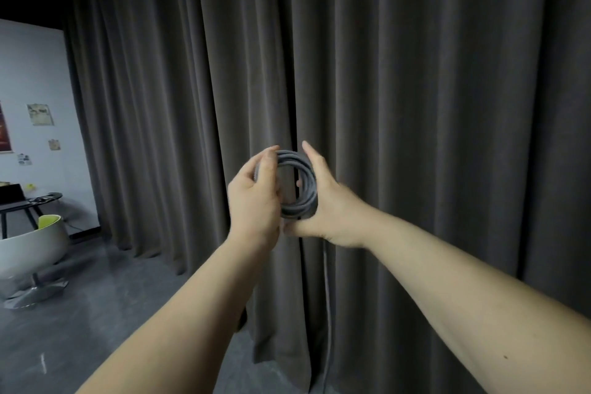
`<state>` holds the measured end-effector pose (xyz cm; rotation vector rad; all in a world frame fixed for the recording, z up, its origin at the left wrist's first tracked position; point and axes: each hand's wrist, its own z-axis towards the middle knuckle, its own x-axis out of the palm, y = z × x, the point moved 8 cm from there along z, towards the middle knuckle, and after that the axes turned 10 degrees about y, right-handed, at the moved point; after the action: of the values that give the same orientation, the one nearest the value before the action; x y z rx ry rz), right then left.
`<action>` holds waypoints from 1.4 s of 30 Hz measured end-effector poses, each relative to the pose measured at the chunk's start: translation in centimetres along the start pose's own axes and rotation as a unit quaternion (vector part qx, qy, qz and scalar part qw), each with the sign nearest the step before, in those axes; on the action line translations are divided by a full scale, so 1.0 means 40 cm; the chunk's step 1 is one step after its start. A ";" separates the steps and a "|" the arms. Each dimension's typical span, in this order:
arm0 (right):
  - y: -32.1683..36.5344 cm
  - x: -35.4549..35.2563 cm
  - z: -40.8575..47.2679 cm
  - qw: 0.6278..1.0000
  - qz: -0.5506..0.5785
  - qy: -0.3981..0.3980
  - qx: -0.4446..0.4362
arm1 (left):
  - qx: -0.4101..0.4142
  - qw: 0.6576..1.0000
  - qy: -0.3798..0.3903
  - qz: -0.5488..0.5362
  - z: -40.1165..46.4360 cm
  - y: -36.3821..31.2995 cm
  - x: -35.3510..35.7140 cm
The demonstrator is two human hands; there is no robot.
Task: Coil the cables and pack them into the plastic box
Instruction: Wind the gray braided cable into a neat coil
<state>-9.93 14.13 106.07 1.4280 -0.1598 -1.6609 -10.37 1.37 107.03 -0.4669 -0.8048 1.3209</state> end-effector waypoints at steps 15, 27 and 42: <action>0.031 -0.015 -0.021 0.891 -0.451 -0.051 0.016 | 0.010 0.988 -0.142 0.058 0.039 -0.024 -0.146; 0.184 -0.057 -0.011 0.970 -0.093 -0.095 -0.205 | -0.062 0.997 0.037 0.034 0.009 0.034 -0.052; 0.047 -0.120 0.000 0.980 -0.007 -0.198 -0.009 | -0.053 0.992 0.113 0.008 -0.037 0.026 0.043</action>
<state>-9.34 16.34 110.66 1.0733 -0.3576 -1.9393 -9.87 3.46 105.76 -0.6954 -0.6848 1.2178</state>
